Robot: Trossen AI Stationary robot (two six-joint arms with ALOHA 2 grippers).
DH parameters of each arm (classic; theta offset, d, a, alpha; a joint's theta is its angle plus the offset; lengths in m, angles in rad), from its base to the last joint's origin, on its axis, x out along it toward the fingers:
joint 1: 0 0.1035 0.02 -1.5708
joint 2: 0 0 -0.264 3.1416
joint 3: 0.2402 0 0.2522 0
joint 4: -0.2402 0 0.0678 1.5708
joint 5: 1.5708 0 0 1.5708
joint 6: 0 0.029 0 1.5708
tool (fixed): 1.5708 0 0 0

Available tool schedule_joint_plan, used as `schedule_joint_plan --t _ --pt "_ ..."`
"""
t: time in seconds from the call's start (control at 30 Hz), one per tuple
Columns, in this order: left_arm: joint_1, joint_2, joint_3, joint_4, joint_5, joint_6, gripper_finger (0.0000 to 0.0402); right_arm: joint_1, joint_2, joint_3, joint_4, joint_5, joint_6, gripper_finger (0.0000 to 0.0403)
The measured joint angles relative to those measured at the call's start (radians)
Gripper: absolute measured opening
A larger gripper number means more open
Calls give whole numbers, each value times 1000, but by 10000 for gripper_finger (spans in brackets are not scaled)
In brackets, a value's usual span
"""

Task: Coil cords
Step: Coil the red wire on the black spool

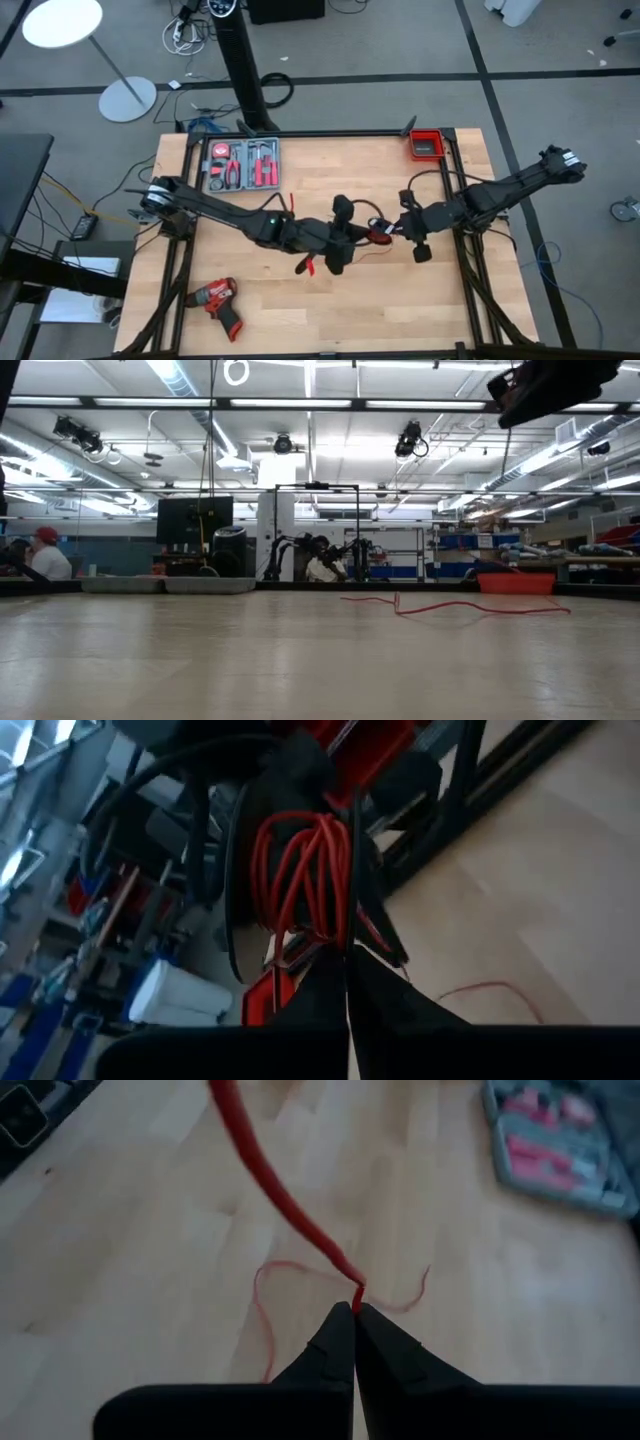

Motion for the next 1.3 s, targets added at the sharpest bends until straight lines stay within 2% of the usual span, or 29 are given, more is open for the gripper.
schedule_joint_plan --t 0.1,0.27,0.33,0.67,0.9,1.0,1.13,1.3 --pt "-11 24 0 72 11 36 0 -16 17 -24 98 3 -70 1" --pt "-33 49 0 196 28 63 0 -78 25 -93 244 -17 -66 11" --pt "-35 51 -2 224 71 59 0 -103 18 -126 280 -45 -58 23" --pt "-86 49 0 288 148 3 0 -178 2 -288 572 -215 -1 68" --pt "-151 49 -3 294 152 -55 0 -210 -20 -298 573 -375 15 70" --pt "-172 49 -59 402 153 -62 0 -229 -19 -298 565 -457 16 70" --pt "-188 49 -185 629 156 -63 0 -253 -12 -298 573 -543 9 72" --pt "-187 43 -351 903 135 -20 0 -264 -12 -298 574 -574 48 72"
